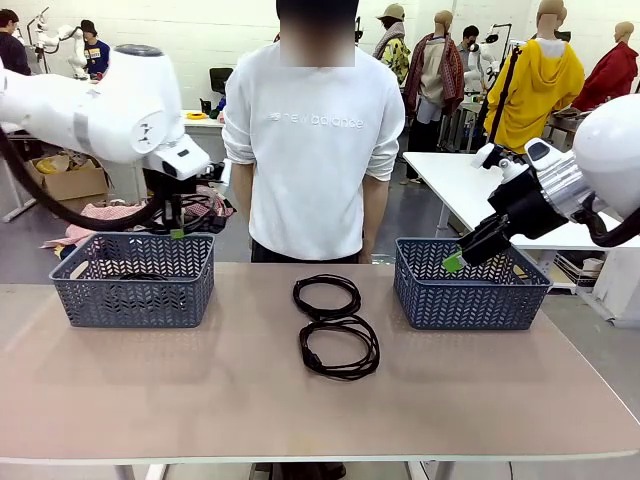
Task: Organize the cables according to human instructions.
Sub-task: Pick up a bundle of cables and place it in the basket indicated by the human.
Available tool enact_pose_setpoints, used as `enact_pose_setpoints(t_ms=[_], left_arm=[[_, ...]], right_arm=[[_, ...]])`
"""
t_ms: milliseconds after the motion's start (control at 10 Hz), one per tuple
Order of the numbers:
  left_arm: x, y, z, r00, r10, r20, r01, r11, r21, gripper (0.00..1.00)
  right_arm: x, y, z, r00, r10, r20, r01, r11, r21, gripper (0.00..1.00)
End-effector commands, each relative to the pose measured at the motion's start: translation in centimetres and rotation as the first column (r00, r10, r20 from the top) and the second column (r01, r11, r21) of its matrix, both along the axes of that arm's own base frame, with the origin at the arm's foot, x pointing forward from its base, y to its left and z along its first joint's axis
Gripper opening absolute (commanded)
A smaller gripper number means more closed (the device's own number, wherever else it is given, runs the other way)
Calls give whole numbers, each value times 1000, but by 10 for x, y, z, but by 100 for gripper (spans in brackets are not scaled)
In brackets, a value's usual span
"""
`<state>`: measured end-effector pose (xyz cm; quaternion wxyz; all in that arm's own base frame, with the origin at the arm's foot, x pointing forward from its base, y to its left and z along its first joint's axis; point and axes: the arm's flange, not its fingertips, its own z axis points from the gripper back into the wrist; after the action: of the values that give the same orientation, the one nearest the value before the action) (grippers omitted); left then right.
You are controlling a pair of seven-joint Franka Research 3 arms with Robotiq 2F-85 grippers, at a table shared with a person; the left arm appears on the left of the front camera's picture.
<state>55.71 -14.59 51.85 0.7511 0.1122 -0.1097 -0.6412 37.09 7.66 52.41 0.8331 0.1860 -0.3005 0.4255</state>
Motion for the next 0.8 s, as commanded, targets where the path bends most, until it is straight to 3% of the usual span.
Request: enact_pose_setpoints(t_ms=[0, 700], left_arm=[[1, 21, -10, 1000, 4, -1, -4, 1000, -24, 11], [15, 61, -54, 998, 52, -35, -51, 999, 11, 11]], right_arm=[[1, 0, -1, 1000, 8, 1, -8, 1000, 22, 100], [1, 0, -1, 1000, 8, 1, -8, 1000, 22, 100]])
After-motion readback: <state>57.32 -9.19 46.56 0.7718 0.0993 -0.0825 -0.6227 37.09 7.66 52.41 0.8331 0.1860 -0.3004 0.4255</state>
